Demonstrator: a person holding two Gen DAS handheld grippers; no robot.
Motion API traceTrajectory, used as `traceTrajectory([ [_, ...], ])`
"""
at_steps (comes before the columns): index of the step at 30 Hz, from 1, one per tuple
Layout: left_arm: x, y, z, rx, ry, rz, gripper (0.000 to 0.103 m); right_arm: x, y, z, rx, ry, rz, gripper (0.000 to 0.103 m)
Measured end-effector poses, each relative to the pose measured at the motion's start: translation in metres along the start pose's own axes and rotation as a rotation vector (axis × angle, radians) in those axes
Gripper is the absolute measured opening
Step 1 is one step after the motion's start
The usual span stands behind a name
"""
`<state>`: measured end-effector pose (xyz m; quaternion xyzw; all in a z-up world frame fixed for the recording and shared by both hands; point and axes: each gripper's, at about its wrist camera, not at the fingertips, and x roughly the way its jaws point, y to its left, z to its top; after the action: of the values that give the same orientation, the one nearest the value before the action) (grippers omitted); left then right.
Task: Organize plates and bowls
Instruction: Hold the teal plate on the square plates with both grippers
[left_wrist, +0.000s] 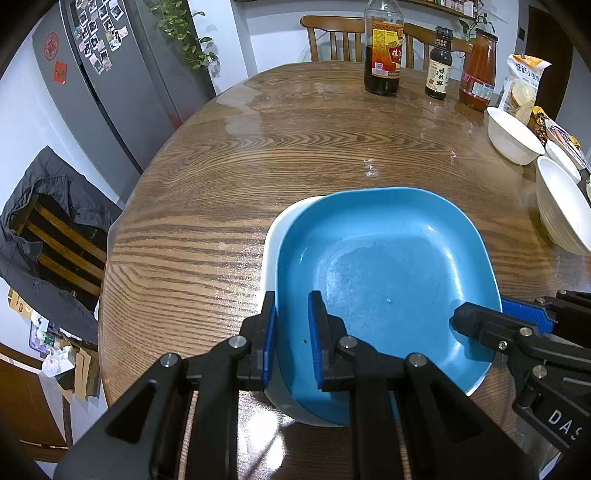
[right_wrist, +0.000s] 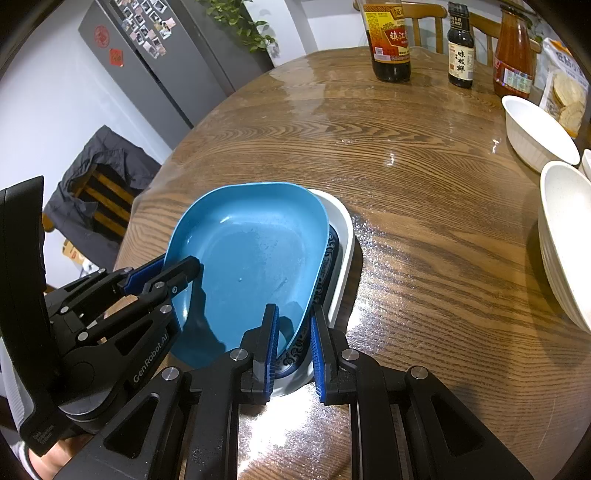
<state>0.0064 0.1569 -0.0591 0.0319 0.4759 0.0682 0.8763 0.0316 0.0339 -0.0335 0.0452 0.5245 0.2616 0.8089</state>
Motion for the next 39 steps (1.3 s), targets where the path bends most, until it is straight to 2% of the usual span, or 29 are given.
traceTrajectory([
  [39, -0.0011, 0.0011, -0.0005, 0.002, -0.004, -0.004, 0.016, -0.0006, 0.0019, 0.0012, -0.006, 0.000, -0.030, 0.017],
])
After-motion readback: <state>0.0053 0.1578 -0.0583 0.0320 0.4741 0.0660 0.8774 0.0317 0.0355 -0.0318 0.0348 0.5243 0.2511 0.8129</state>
